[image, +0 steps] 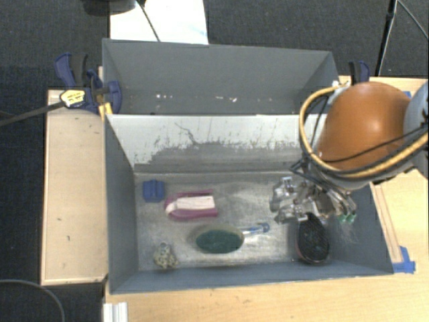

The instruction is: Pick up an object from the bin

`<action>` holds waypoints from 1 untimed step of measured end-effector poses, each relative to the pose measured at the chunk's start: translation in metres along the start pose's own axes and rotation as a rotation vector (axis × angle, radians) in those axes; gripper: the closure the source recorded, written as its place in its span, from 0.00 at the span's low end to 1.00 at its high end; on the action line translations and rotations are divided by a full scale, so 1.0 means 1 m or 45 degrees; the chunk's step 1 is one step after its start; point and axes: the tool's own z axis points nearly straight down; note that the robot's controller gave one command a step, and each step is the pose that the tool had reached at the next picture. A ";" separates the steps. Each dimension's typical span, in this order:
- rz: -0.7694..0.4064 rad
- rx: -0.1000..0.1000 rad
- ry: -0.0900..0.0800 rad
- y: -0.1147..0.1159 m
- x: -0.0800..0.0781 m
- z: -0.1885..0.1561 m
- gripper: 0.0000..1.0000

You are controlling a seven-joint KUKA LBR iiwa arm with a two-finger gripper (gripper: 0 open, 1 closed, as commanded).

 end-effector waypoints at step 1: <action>0.002 -0.002 0.011 0.000 0.002 0.004 0.00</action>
Offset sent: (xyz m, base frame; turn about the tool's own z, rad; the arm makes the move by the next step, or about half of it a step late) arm 0.0000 0.0000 0.0000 0.0000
